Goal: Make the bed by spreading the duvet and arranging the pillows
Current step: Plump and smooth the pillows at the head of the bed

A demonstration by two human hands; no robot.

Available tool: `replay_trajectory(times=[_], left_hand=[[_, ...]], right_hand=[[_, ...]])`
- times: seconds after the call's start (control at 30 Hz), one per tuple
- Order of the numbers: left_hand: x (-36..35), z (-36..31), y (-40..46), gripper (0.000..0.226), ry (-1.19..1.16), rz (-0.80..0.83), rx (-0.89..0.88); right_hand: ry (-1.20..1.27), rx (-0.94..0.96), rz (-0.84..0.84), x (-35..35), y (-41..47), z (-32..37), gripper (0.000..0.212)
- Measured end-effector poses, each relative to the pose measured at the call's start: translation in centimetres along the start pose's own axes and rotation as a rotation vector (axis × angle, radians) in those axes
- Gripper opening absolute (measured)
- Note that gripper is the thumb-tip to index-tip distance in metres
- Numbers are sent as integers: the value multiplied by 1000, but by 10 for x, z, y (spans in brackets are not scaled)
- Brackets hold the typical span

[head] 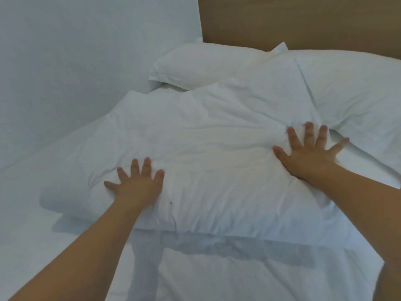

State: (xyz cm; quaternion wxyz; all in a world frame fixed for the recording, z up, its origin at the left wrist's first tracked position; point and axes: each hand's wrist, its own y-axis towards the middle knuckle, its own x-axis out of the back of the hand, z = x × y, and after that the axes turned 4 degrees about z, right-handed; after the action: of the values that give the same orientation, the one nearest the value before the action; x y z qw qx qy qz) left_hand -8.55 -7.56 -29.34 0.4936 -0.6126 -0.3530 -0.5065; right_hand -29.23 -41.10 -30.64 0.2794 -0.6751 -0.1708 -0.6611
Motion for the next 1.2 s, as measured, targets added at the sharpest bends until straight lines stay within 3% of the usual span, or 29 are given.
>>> replay_trajectory(times=[0.13, 0.27, 0.57, 0.9, 1.2], left_hand=[[10, -79, -3, 66, 24, -105, -290], [9, -141, 24, 68, -122, -102, -300], [24, -251, 116, 70, -177, -197, -498], [-17, -290, 189, 71, -70, -297, -444], [-34, -290, 188, 72, -64, -366, -459]], right_hand=[[-79, 152, -189, 30, 38, 15, 75], [-65, 206, -245, 34, 93, 26, 74], [30, 320, -289, 14, 215, 5, 82], [27, 360, -425, -36, 262, 16, 80], [-28, 347, -377, -38, 260, 14, 80]])
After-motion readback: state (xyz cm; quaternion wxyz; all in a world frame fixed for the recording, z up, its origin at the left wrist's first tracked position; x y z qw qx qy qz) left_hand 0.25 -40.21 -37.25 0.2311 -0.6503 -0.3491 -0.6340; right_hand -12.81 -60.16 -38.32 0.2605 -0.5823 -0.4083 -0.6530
